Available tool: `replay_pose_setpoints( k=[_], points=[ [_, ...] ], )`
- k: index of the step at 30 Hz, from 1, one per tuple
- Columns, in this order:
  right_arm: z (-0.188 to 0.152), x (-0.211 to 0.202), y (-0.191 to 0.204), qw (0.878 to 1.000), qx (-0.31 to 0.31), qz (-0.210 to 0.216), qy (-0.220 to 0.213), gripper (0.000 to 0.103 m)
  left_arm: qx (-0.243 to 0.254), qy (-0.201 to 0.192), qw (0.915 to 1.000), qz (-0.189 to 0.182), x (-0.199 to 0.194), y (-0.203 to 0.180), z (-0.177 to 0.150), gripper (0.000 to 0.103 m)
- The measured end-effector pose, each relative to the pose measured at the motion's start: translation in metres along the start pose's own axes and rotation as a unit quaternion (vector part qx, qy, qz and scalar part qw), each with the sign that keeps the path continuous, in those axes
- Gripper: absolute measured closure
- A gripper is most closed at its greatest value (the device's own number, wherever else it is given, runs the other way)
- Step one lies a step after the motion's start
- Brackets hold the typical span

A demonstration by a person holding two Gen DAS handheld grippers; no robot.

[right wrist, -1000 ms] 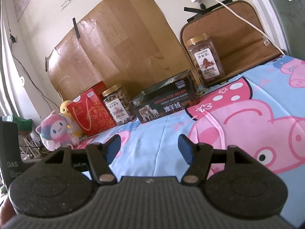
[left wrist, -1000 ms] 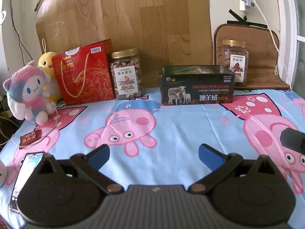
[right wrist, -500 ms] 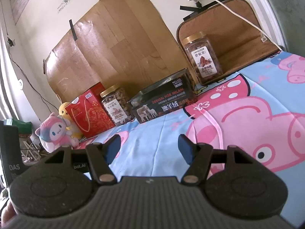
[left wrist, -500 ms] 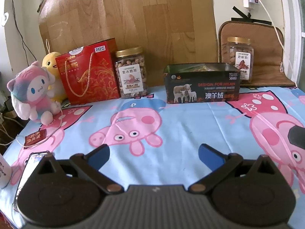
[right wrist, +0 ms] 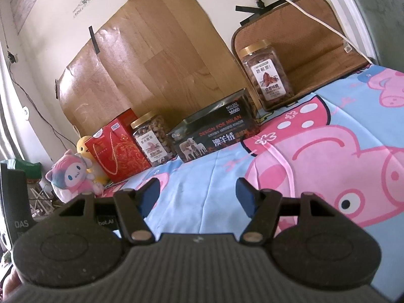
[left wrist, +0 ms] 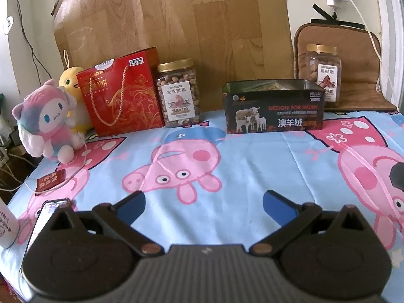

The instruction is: Organize snacks

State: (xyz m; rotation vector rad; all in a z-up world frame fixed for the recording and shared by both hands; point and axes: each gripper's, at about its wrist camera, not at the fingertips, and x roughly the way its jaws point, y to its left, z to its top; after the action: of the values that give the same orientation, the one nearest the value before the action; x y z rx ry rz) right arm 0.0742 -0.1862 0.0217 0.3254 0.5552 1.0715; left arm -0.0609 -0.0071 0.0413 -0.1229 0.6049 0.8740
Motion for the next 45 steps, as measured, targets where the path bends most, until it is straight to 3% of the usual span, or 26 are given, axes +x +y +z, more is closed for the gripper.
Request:
replay_pose_setpoints(
  k=[27,45],
  points=[
    [-0.004,-0.001,-0.001,1.000,0.011,-0.005,0.002,0.034,-0.001,0.009,0.9999,0.012,0.004,0.002,-0.005,0.000],
    [-0.006,-0.001,-0.002,1.000,0.016,-0.007,0.002,0.033,0.013,0.019,0.9997,-0.001,0.002,-0.006,-0.009,0.000]
  ],
)
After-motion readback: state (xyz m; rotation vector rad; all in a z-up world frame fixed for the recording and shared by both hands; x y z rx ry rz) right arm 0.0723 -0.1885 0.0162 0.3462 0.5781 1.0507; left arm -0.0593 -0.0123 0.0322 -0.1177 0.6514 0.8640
